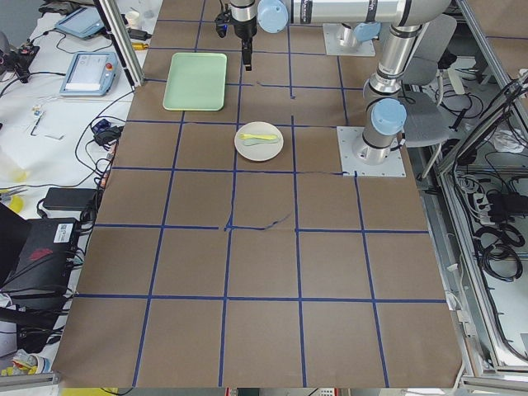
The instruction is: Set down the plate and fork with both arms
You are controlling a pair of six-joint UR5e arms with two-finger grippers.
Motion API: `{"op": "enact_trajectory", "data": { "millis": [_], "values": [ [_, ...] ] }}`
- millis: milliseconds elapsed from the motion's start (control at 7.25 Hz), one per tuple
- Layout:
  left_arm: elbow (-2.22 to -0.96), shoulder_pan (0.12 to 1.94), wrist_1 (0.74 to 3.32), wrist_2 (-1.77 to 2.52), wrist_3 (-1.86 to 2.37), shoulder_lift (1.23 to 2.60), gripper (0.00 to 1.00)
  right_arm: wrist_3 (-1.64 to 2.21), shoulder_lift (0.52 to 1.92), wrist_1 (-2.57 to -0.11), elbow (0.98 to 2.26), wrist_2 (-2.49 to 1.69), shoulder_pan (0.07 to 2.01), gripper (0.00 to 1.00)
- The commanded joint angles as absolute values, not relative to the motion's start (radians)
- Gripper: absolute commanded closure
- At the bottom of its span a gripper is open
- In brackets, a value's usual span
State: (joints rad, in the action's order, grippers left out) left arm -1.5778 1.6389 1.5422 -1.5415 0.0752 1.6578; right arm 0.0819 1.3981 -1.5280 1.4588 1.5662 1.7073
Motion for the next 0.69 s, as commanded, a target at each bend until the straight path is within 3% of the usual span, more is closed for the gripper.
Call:
{"op": "enact_trajectory", "data": {
  "millis": [0, 276, 552],
  "values": [
    [-1.582, 1.629, 1.536, -1.543, 0.066, 1.678, 0.00, 0.081, 1.393, -1.532, 1.459, 1.568, 1.707, 0.00],
    [-1.613, 1.471, 1.510, -1.540, 0.002, 1.675, 0.00, 0.080, 1.391, -1.534, 1.459, 1.571, 1.704, 0.00],
    [-1.740, 1.279, 1.410, -1.542, -0.218, 1.674, 0.00, 0.069, 1.391, -1.525, 1.460, 1.572, 1.695, 0.00]
  ]
}}
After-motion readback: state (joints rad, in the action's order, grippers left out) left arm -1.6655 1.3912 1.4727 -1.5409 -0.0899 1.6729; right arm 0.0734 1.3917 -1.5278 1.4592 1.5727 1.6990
